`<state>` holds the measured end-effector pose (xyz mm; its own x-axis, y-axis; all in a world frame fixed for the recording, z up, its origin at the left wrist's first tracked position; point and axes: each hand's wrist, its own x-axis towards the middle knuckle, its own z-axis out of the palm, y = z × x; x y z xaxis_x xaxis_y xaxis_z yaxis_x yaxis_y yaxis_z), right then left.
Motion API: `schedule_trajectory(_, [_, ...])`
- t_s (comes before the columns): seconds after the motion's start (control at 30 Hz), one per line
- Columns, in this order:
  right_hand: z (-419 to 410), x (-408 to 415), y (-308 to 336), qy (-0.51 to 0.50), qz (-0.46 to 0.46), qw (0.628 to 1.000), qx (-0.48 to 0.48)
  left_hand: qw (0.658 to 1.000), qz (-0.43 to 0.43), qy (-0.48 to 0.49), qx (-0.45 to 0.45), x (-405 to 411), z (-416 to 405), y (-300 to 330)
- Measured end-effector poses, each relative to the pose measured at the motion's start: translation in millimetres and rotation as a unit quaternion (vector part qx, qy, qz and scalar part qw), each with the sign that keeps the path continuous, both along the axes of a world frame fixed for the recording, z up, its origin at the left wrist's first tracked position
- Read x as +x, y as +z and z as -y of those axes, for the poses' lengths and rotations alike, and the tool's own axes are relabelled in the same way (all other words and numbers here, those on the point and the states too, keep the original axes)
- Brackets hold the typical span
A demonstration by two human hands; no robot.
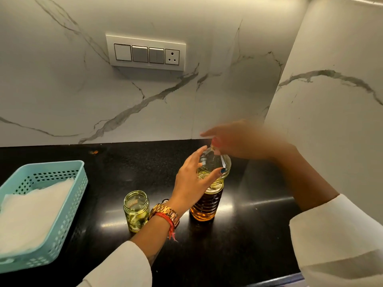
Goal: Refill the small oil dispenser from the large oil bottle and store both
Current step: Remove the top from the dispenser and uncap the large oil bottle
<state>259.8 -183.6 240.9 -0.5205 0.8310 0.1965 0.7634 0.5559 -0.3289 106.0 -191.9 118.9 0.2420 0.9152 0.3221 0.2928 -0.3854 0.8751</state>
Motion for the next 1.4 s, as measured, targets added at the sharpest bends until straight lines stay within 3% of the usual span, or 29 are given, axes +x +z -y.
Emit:
schedule_trajectory(0.1, [0, 4, -5, -0.035, -0.03, 0.999, 0.006, 1.0, 0.007, -0.003, 0.0, 0, 1, 1])
schedule_trajectory(0.27, [-4, 2, -5, -0.048, 0.013, 0.995, 0.089, 1.0, 0.009, -0.003, 0.001, -1, 1, 1])
schedule_trajectory(0.5, [-6, 5, 4, 0.024, -0.004, 1.0, -0.012, 1.0, 0.012, 0.001, -0.003, 0, 1, -2])
schedule_trajectory(0.6, [-3, 9, 0, 0.023, -0.052, 0.995, -0.079, 1.0, 0.008, 0.003, -0.006, 0, 0, -3])
schedule_trajectory(0.73, [-6, 8, -14, -0.063, -0.027, 0.996, 0.048, 1.0, 0.007, 0.001, -0.001, 0, 1, -2])
schedule_trajectory(0.83, [-8, 6, -22, -0.043, -0.006, 0.993, 0.108, 1.0, 0.006, 0.0, -0.004, -1, 0, -3])
schedule_trajectory(1.07, [-5, 14, -18, 0.019, -0.101, 0.994, -0.027, 1.0, -0.001, 0.003, -0.006, 0, 0, -3])
schedule_trajectory(1.3, [-4, 4, -27, -0.069, -0.126, 0.983, 0.118, 1.0, 0.002, 0.0, 0.002, -1, 1, -1])
schedule_trajectory(1.4, [-5, 7, -30, -0.033, -0.147, 0.984, 0.092, 1.0, -0.004, 0.0, 0.0, -2, 1, -1])
